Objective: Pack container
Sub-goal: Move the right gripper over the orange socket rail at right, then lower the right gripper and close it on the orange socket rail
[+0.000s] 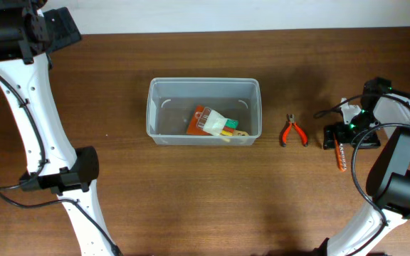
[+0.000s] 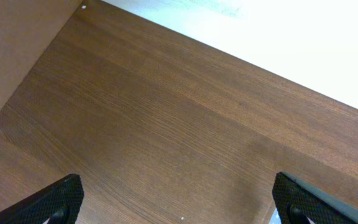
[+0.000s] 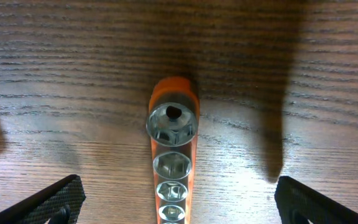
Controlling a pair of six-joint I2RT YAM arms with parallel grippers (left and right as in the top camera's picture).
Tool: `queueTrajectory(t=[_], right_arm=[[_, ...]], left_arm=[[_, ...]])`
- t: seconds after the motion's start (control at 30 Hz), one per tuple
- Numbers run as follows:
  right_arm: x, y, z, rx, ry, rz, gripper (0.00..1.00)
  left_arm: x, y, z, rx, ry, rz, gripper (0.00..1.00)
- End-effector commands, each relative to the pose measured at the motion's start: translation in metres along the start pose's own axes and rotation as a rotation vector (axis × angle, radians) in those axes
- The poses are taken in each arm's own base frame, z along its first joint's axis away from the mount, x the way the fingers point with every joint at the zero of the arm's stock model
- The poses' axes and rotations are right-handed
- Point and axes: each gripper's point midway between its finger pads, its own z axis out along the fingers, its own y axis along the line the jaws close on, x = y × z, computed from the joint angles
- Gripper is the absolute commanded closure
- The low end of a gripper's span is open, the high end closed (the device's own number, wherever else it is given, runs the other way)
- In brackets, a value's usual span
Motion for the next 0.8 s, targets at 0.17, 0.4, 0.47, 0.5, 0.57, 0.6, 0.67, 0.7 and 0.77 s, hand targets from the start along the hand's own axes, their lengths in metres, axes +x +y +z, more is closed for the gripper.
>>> queueTrajectory(t=[0.17, 0.4, 0.47, 0.5, 0.57, 0.6, 0.67, 0.7, 0.77], right_arm=[[0.0020, 0.0001, 0.0076, -0.016, 0.012, 0.000, 0.01], [0.0011, -0.0004, 0.0081, -0.015, 0.009, 0.000, 0.01], [0.0015, -0.0002, 0.0086, -0.016, 0.012, 0.000, 0.01], [0.0024, 0.0001, 0.0086, -0.017, 0.015, 0.000, 0.01], [0.0030, 0.0004, 0.0085, -0.018, 0.018, 0.000, 0.02], [0.0029, 0.0003, 0.0085, -0.018, 0.017, 0.000, 0.01], [0.0024, 0.0001, 0.0086, -0.017, 0.015, 0.000, 0.01], [0.0024, 0.0001, 0.0086, -0.017, 0.015, 0.000, 0.01], [0.0038, 0.0011, 0.0085, -0.020, 0.021, 0.000, 0.01]], left_arm=[[-0.0054, 0.0082, -0.0133, -0.013, -0.031, 0.000, 0.01], [-0.0054, 0.0082, -0.0133, -0.013, -0.031, 0.000, 0.01], [-0.0054, 0.0082, -0.0133, -0.013, -0.031, 0.000, 0.01], [-0.0054, 0.0082, -0.0133, -0.013, -0.031, 0.000, 0.01], [-0.0054, 0.0082, -0.0133, -0.013, -0.031, 0.000, 0.01], [-0.0054, 0.0082, -0.0133, -0.013, -0.031, 0.000, 0.01], [-0.0054, 0.0082, -0.0133, -0.013, -0.031, 0.000, 0.01], [-0.0054, 0.0082, -0.0133, -0.013, -0.031, 0.000, 0.01], [-0.0054, 0.0082, -0.0133, -0.013, -0.031, 0.000, 0.01]])
